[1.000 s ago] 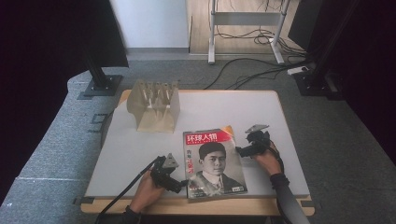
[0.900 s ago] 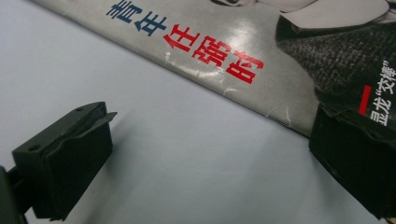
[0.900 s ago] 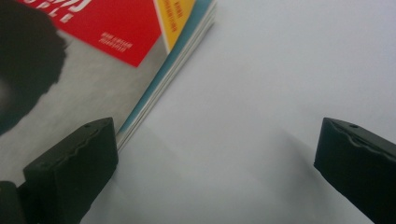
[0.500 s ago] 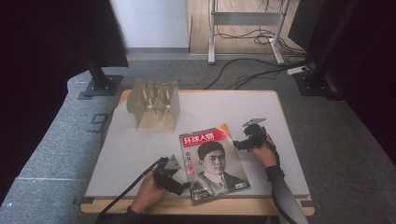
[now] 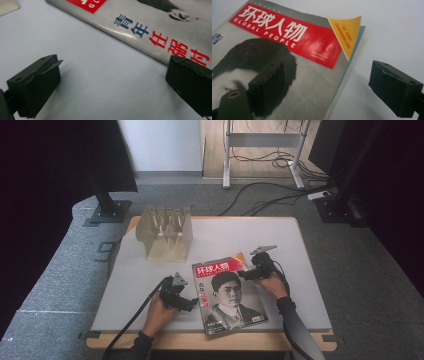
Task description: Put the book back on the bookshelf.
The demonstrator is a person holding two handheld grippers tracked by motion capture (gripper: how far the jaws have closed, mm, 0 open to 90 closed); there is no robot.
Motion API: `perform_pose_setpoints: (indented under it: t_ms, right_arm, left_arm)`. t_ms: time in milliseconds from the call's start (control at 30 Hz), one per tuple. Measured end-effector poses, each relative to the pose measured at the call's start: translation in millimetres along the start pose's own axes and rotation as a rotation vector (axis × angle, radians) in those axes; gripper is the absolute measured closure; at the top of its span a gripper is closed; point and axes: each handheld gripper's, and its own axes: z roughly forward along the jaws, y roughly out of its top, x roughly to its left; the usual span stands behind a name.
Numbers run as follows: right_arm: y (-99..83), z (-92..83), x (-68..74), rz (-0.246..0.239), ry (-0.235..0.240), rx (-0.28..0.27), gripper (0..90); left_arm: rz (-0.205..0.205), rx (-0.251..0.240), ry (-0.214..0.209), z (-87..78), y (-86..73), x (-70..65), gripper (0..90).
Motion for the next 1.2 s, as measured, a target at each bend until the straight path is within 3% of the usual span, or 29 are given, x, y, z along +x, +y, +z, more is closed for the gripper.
perform_pose_setpoints:
  t_ms: [133, 300, 533, 633, 733, 967, 1000, 1033, 1100, 1133, 1200]
  right_arm:
    - [1.7, 5.1, -0.3, 0.027, 0.007, -0.009, 14.8]
    - [2.0, 12.7, -6.3, 0.103, 0.042, -0.025, 18.9]
    - [3.2, 17.1, -7.9, 0.139, 0.073, -0.049, 19.0]
    - [4.1, 17.7, -4.1, 0.129, 0.049, -0.037, 18.9]
    - [2.8, 16.5, -4.8, 0.144, 0.056, -0.044, 20.1]
    - [-3.2, 9.1, -4.7, 0.179, 0.076, -0.048, 28.0]
    - [-5.3, 6.0, -4.0, 0.19, 0.092, -0.048, 35.1]
    - [-6.7, 5.2, -3.8, 0.187, 0.135, -0.045, 38.7]
    - [-7.5, 4.1, 2.8, 0.161, 0.138, -0.04, 39.1]
    - [-7.5, 4.1, 2.8, 0.161, 0.138, -0.04, 39.1]
    - [-4.5, 3.8, 8.5, 0.107, 0.099, -0.023, 40.8]
  left_arm:
    - [0.004, 0.002, 0.0, 2.1, 2.3, -0.1, 0.0]
    - [0.004, 0.002, -0.001, 4.7, 5.0, -0.4, 0.0]
    - [-0.002, 0.003, -0.001, 6.3, 6.9, 0.2, 0.0]
    - [-0.002, 0.004, -0.001, 6.3, 6.9, 0.1, 0.0]
    - [-0.004, 0.004, -0.001, 6.4, 7.1, 0.2, 0.0]
    - [-0.003, 0.005, -0.001, 6.5, 7.1, 0.3, 0.0]
    - [-0.003, 0.005, -0.001, 6.5, 7.1, 0.2, 0.0]
    - [-0.003, 0.005, -0.001, 6.5, 7.1, 0.2, 0.0]
    - [-0.003, 0.005, -0.001, 6.5, 7.1, 0.2, 0.0]
    - [-0.003, 0.005, -0.001, 6.5, 7.1, 0.2, 0.0]
    - [-0.003, 0.005, -0.001, 6.6, 7.1, 0.2, 0.0]
